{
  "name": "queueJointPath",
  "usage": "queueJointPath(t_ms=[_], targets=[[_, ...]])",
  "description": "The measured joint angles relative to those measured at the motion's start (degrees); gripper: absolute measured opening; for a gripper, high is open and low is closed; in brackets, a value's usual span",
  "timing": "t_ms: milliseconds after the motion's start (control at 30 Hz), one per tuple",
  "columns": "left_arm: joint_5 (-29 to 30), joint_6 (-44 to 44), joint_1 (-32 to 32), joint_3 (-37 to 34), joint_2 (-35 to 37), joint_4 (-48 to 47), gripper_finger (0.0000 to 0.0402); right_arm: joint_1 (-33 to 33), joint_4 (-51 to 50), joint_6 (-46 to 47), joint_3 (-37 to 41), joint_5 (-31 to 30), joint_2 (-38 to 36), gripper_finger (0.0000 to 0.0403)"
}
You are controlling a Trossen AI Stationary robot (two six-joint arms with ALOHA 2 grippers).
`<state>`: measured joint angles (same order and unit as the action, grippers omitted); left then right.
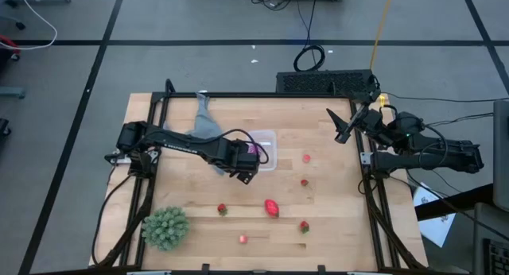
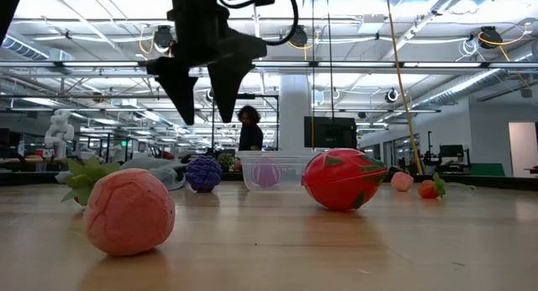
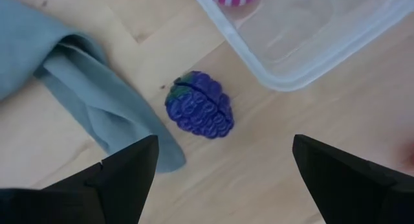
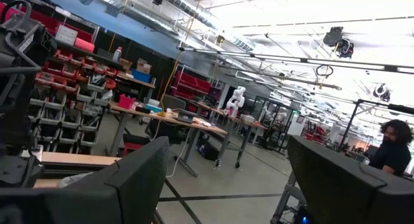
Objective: Pick and placing Produce into tupperware
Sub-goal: Put the purple grapes into the transparent bin
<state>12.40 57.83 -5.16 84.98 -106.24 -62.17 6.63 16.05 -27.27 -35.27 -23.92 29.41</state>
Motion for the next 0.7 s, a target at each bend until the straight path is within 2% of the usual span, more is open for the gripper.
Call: queueJointPath(t_ms=[233,700], targets=[[0.0,-2.7,1.4,-2.9,0.0,5.2,0.0363,0.0,0.0,0.0,0.0,0.0,0.0,0.0309],[-0.5,-5.6,3.9,-6.7,0.0,7.7,0.0363,0.0,0.0,0.0,0.0,0.0,0.0,0.0309]])
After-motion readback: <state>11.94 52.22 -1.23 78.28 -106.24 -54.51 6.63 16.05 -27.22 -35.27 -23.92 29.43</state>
